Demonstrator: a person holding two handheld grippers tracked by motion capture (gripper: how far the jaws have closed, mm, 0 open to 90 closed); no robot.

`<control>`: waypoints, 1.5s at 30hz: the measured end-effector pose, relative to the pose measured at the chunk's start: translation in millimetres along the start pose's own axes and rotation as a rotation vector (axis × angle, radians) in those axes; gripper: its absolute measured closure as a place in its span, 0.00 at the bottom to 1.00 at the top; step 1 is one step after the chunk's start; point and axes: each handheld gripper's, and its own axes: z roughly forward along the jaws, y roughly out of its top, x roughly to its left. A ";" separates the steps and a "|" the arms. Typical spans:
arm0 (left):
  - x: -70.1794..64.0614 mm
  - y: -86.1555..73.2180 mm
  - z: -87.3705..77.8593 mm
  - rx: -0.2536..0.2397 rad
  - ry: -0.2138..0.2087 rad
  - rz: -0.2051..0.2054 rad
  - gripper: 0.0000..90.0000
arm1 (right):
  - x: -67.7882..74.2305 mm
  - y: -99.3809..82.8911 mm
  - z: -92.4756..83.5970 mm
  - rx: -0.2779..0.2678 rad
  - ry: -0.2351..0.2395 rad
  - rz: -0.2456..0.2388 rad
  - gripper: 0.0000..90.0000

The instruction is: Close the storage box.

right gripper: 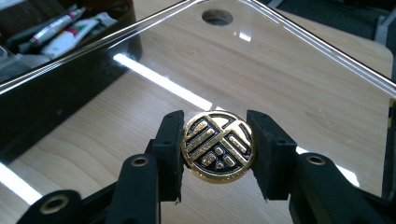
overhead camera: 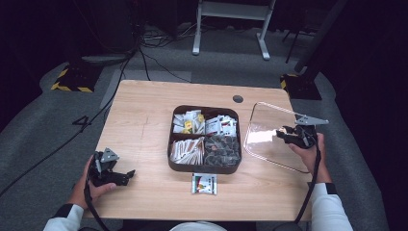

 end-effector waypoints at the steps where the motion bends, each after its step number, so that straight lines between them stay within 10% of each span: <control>1: 0.0 0.0 0.0 0.000 0.000 0.000 0.00 | 1.2 2.2 -1.0 -0.005 0.001 -0.005 0.66; 20: 0.1 0.2 0.1 0.001 -0.002 0.001 0.00 | 33.4 52.9 -5.3 -0.064 0.028 -0.089 0.66; 45: -0.2 0.3 0.4 0.000 -0.001 -0.002 0.00 | 104.2 87.3 32.5 -0.067 0.140 -0.195 0.66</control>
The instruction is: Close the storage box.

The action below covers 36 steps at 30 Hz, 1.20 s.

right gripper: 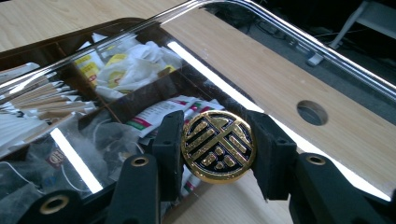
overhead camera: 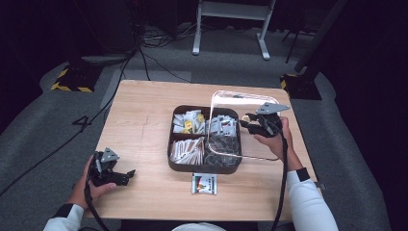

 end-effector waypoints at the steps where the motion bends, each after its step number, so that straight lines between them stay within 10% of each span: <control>1: 0.1 0.0 0.0 0.000 0.001 0.001 0.00 | 2.4 1.1 2.5 0.003 0.001 -0.004 0.66; 36: 0.0 0.0 -0.4 0.002 0.001 0.001 0.00 | 60.9 26.6 68.7 0.064 0.085 -0.029 0.66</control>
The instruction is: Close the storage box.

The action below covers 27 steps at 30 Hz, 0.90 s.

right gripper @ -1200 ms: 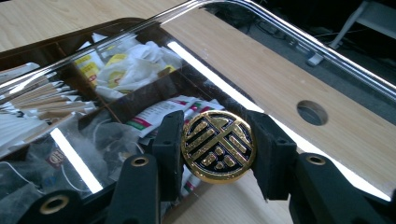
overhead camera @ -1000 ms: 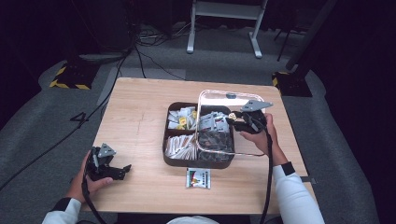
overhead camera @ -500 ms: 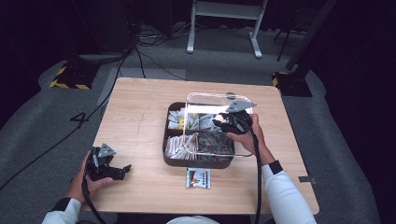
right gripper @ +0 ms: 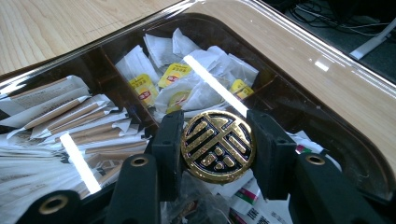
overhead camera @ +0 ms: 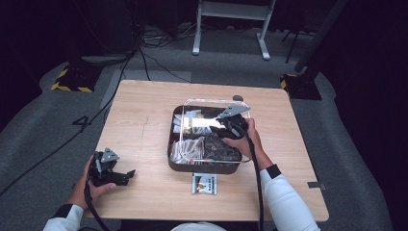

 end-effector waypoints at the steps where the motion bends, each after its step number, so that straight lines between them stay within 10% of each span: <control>1: 0.0 0.0 0.0 0.000 0.000 0.000 0.00 | 0.8 0.3 1.4 0.003 0.002 0.000 0.66; 27: -0.3 -0.4 -0.3 -0.001 0.000 -0.002 0.00 | 18.1 0.5 36.0 0.056 0.010 0.039 0.66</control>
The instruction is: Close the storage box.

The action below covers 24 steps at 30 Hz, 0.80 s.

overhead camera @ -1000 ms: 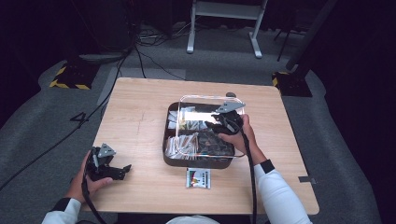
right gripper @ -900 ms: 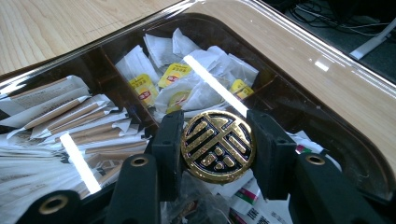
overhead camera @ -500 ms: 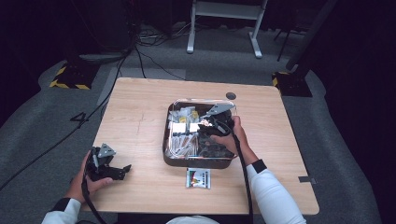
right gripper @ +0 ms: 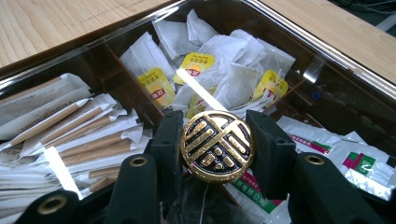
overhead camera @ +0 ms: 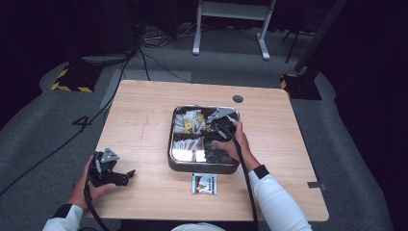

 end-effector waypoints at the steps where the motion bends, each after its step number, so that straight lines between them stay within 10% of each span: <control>1: 0.1 0.0 0.0 0.000 0.001 0.001 0.00 | 0.4 0.2 0.3 -0.001 0.000 -0.002 0.66; 24: 0.1 -0.3 -0.4 0.003 -0.001 0.002 0.00 | 2.3 -1.8 5.2 -0.003 0.022 -0.005 0.65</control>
